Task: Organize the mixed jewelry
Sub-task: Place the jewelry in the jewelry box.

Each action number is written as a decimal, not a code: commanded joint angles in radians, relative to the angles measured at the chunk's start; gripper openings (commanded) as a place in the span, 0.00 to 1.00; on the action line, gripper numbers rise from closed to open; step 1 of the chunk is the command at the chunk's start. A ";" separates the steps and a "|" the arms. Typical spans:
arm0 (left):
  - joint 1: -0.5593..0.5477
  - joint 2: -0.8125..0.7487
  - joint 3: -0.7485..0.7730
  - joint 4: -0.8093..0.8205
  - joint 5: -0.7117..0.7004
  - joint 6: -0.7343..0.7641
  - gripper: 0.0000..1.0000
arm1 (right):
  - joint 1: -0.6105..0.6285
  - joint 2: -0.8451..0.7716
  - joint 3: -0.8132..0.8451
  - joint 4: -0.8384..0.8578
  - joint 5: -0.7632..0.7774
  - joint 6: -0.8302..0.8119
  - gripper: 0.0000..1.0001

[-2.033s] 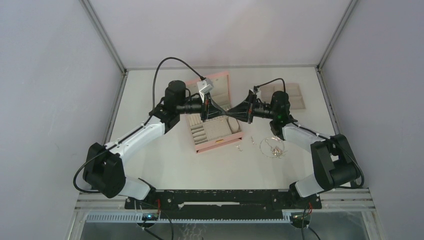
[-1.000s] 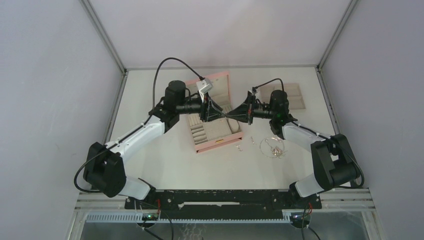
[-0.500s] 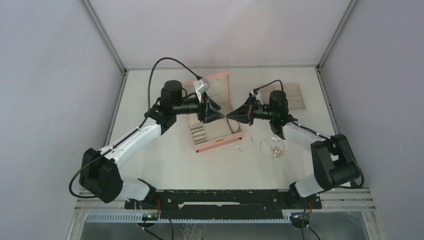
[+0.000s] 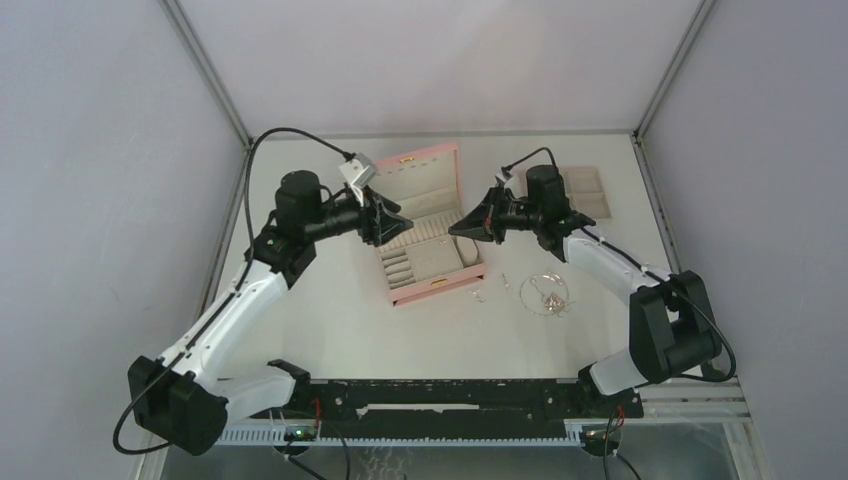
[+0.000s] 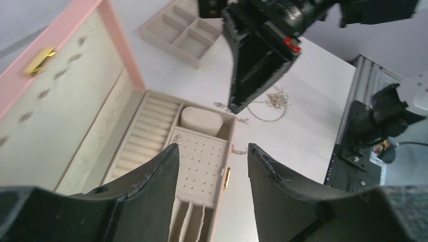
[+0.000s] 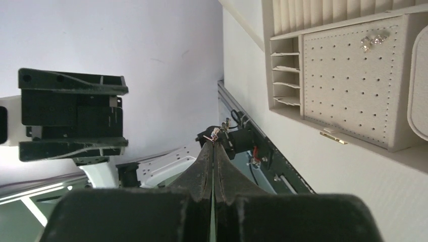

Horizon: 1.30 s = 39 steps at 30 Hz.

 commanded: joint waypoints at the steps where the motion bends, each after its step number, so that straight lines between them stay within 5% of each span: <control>1: 0.061 -0.069 -0.028 -0.015 -0.119 -0.070 0.58 | 0.041 -0.036 0.094 -0.207 0.108 -0.181 0.00; 15: 0.176 -0.144 -0.076 -0.051 -0.379 -0.274 0.58 | 0.219 0.078 0.432 -0.732 0.578 -0.568 0.00; 25: 0.196 -0.113 -0.004 -0.214 -0.535 -0.357 0.62 | 0.333 0.247 0.642 -0.968 0.917 -0.651 0.00; 39: 0.198 -0.093 -0.020 -0.212 -0.550 -0.384 0.63 | 0.365 0.342 0.690 -1.043 0.976 -0.702 0.00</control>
